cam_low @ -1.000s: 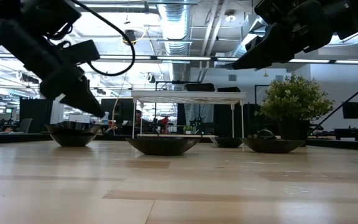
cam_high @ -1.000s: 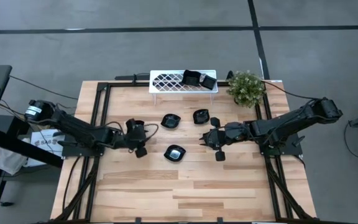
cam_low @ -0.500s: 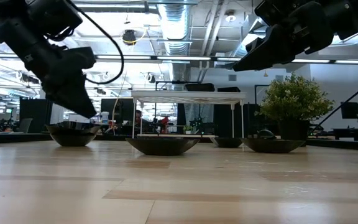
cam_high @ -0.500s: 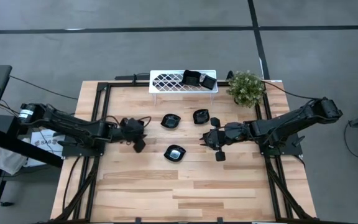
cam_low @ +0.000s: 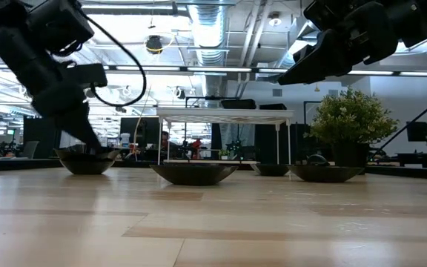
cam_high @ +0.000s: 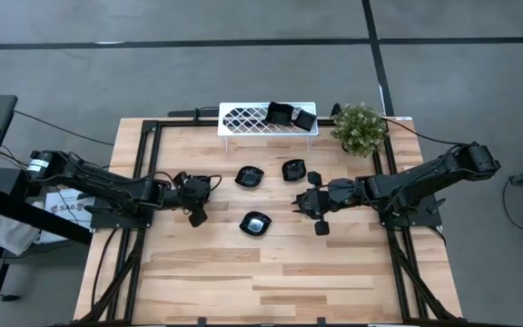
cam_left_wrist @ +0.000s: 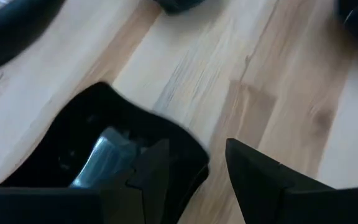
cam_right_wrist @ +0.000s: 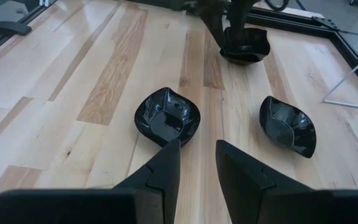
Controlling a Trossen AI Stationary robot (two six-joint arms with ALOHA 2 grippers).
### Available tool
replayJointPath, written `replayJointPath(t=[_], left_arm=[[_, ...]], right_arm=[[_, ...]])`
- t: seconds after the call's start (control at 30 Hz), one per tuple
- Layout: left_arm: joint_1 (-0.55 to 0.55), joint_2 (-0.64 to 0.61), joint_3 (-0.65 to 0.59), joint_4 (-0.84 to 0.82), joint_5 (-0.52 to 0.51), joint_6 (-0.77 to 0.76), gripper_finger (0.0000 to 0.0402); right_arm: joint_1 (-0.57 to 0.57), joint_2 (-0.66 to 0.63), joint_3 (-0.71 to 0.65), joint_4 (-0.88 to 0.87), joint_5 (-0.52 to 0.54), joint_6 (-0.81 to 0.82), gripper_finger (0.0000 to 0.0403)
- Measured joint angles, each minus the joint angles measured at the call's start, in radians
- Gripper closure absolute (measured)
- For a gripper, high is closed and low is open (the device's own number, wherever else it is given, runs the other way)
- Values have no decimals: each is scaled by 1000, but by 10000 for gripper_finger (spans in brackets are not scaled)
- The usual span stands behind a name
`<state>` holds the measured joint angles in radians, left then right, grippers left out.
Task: Pick & Place Mini shaped plates
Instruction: Stack the black distorted square plate on top of the black distorted square plate on the shelf
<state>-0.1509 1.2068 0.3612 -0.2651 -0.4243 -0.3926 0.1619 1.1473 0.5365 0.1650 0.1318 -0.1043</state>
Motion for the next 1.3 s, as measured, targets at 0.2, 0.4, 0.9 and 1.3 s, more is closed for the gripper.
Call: replayJointPath(t=[0.2,0.4,0.9,1.3], left_arm=[[0,0,-47,-1,0,22,241],[0,0,-49,1,0,22,241],[0,0,-49,2,0,22,292],[0,0,-48,12,3,87,366]], right_arm=[[0,0,0,0,0,0,305],[0,0,0,0,0,0,305],[0,0,0,0,0,0,305],[0,0,0,0,0,0,305]])
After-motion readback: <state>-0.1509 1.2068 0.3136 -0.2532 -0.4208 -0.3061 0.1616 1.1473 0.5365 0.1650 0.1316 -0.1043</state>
